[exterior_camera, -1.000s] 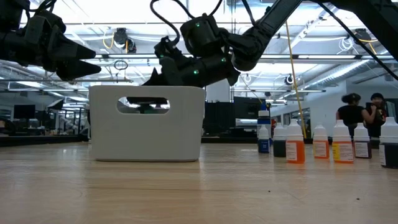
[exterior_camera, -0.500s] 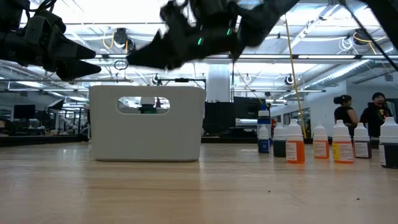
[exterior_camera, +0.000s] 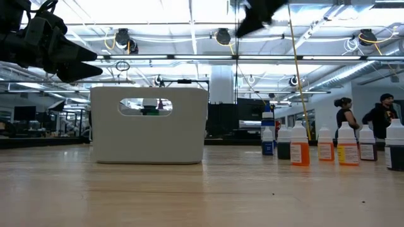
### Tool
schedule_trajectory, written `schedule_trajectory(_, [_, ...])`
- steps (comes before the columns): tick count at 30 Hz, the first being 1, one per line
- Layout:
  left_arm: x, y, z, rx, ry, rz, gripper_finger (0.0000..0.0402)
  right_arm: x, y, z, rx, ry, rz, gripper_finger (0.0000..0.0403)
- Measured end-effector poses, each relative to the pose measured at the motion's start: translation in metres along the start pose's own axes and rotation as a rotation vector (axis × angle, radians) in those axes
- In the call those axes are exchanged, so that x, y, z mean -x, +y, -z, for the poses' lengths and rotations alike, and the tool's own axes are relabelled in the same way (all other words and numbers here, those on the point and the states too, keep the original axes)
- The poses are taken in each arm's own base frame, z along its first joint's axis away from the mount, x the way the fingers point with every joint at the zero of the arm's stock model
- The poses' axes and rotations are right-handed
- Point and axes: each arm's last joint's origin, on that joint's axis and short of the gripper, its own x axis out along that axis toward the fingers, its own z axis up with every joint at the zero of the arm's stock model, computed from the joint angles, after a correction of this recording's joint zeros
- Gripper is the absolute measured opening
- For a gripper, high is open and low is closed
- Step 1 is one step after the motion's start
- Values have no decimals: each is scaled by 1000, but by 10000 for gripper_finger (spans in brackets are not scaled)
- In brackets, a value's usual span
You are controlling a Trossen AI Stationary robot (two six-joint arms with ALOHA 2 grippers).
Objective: Pick & Place food coloring
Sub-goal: Put the red food coloring bottle into the bin
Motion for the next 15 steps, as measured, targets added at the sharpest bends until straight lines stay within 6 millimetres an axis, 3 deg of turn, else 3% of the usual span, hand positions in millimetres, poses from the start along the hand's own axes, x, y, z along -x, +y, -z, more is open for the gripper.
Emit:
schedule_trajectory(4, [0,0,0,1,-2,0,365,-4,-58,25,-243,190,195,171])
schedule_trajectory(8, [0,0,-1,19,-15,-1,365,-31,-105,55,-460,370,253,171])
schedule_trajectory(12, [0,0,-2,21,-16,-1,365,-67,-137,84,-641,488,221,171])
schedule_trajectory(15, [0,0,-2,22,-16,-1,365,-96,-150,107,-706,580,229,171])
